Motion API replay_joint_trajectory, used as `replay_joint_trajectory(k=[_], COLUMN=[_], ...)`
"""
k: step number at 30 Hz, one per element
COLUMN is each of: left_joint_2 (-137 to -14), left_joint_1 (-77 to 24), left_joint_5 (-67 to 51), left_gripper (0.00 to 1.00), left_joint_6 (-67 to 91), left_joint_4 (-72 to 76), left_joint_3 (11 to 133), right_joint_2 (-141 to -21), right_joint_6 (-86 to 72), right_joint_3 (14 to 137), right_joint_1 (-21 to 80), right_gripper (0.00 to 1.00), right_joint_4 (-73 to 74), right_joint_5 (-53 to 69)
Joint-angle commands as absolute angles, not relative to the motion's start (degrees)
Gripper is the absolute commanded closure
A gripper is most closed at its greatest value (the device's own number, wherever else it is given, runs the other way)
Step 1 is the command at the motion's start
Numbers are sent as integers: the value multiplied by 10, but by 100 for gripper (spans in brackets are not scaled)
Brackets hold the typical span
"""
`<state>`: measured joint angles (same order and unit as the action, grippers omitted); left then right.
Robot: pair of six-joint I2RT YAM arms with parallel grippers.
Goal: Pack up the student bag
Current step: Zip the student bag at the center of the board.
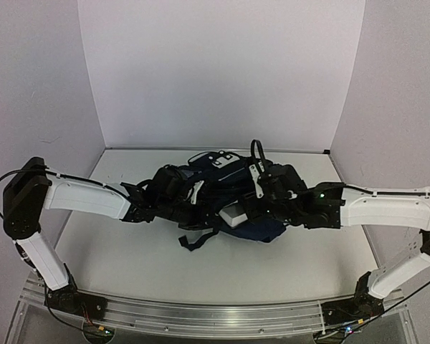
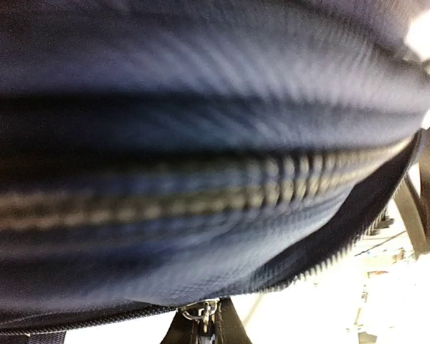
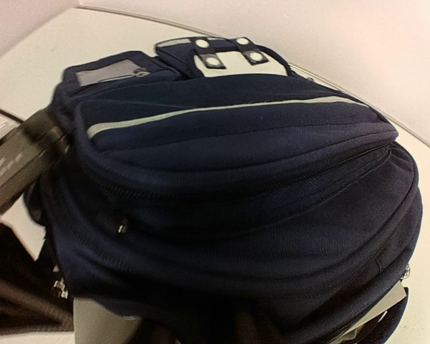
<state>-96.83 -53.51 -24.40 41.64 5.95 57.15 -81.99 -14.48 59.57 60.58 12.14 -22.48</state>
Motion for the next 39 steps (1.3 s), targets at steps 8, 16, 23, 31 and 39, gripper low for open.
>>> replay_joint_trajectory(k=[8, 16, 23, 31, 39], left_joint_2=[-857, -837, -833, -863, -867], left_joint_1=[-497, -497, -497, -498, -501], left_joint_5=[-312, -308, -366, -387, -328], left_gripper=[100, 100, 100, 100, 100], left_joint_6=[373, 369, 324, 306, 373], left_joint_4=[30, 16, -2, -38, 28], left_joint_3=[638, 633, 650, 681, 660], right_joint_2=[-747, -803, -868, -984, -979], right_joint_6=[-149, -160, -202, -200, -190], right_joint_3=[532, 559, 602, 692, 705], right_joint_1=[617, 617, 617, 614, 612], right_gripper=[2, 5, 18, 25, 23], right_joint_4=[77, 77, 52, 9, 7], right_joint_5=[-176, -276, -332, -331, -298])
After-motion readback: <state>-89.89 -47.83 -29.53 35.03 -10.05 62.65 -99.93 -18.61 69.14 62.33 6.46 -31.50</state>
